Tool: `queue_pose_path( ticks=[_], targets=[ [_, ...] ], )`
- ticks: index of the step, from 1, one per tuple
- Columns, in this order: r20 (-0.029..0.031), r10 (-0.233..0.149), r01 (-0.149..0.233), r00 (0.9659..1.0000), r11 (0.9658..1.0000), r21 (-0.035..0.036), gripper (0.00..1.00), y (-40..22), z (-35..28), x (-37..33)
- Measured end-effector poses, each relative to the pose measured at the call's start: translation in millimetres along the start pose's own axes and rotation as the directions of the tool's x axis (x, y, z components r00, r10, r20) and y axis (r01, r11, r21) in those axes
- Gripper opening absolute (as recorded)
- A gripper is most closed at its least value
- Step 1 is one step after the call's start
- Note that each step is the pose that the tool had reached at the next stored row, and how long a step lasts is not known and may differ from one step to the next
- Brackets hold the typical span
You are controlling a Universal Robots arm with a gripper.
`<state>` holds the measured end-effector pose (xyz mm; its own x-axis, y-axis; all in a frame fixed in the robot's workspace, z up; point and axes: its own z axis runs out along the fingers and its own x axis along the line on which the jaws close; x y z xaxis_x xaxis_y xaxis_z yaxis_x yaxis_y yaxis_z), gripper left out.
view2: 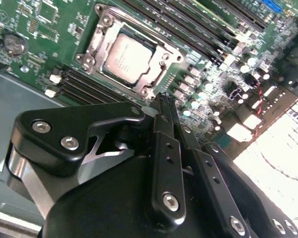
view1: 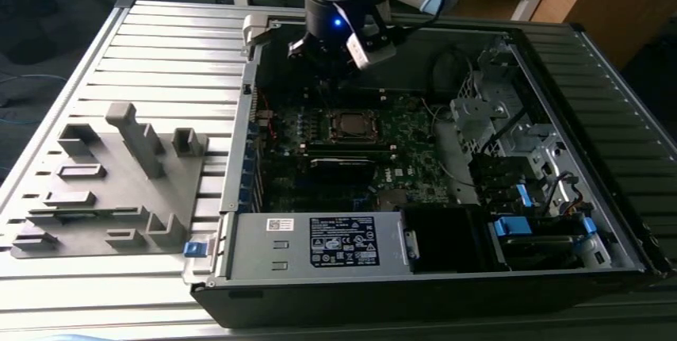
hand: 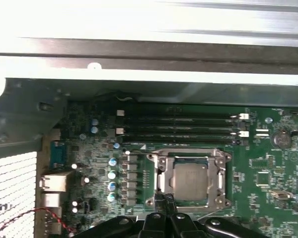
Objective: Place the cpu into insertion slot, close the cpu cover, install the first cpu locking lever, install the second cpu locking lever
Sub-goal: 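Install the first cpu locking lever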
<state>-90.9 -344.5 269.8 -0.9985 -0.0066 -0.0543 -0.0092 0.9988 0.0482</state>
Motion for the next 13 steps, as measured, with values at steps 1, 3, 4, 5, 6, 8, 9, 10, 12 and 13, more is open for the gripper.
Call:
queue_pose_path(
  ticks=[1, 3, 4, 5, 6, 8, 9, 10, 12, 13],
  targets=[
    [0.0001, 0.000, 0.000, 1.0000, 1.0000, 0.0000, 0.11, 0.0, 0.2, 2.5],
    [0.0001, 0.000, 0.000, 1.0000, 1.0000, -0.0001, 0.11, 0.0, 0.5, 8.0],
    [0.0002, 0.000, 0.000, 1.0000, 1.0000, -0.0001, 0.11, 0.0, 0.6, 10.4],
    [0.0002, 0.000, 0.000, 1.0000, 1.0000, -0.0001, 0.11, 0.0, 0.7, 12.7],
    [0.0001, 0.000, 0.000, 1.0000, 1.0000, -0.0001, 0.11, 0.1, 0.8, 15.0],
    [0.0002, 0.000, 0.000, 1.0000, 1.0000, -0.0002, 0.11, 0.1, 1.0, 20.1],
    [0.0002, 0.000, 0.000, 1.0000, 1.0000, -0.0001, 0.11, 0.1, 1.1, 23.0],
    [0.0002, 0.000, 0.000, 1.0000, 1.0000, -0.0001, 0.11, 0.1, 1.2, 25.7],
    [0.0002, 0.000, 0.000, 1.0000, 1.0000, -0.0001, 0.11, 0.1, 1.6, 29.3],
    [0.0002, 0.000, 0.000, 1.0000, 1.0000, -0.0003, 0.11, 0.1, 1.7, 30.3]
  ],
)
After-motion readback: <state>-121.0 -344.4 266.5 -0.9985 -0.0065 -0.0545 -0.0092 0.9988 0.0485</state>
